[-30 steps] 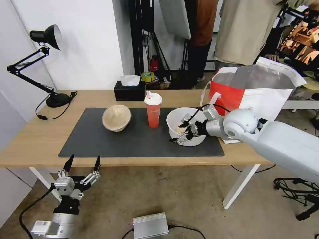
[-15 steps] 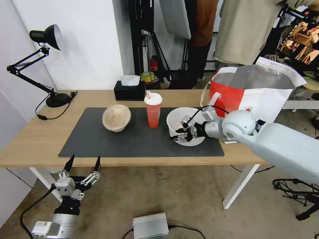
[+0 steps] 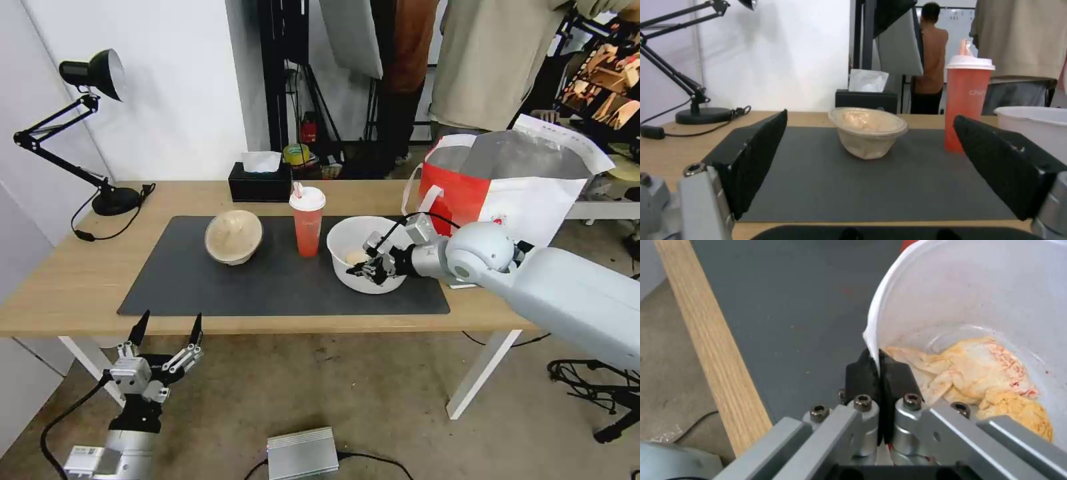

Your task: Pick up the trash from the table and place it into the takeout bag.

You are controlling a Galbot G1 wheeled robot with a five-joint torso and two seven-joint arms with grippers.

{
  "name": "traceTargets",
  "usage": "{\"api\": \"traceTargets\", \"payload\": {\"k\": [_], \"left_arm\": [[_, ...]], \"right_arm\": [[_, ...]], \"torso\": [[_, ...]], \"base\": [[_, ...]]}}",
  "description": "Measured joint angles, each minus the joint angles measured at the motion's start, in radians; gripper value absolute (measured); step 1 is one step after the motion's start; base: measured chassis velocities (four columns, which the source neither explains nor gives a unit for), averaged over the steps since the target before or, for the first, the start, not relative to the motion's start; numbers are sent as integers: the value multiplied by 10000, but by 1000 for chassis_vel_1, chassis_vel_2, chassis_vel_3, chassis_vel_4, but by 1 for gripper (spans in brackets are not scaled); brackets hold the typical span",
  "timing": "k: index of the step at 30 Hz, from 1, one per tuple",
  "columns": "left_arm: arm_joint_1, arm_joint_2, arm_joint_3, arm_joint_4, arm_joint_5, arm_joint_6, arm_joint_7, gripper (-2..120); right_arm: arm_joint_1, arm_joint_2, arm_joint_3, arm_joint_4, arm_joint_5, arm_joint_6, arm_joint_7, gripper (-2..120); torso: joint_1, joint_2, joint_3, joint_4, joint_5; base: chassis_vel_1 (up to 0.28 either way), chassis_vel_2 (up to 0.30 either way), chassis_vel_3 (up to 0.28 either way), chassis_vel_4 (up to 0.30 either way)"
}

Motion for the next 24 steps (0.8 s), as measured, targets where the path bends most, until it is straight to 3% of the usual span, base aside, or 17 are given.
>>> {"api": "traceTargets", "payload": {"k": [15,24], "left_arm": [[0,24,-1,12,1,-19,7,100],[-21,71,-5,9,2,-21,7,100]], "right_arm": [[8,-43,47,119,-20,0,-1,0],[60,-513,360,970,-180,18,15,0]], "torso": [[1,0,1,1,0],[0,0,0,1,0]], "base": [[0,0,0,0],[0,0,0,0]]}}
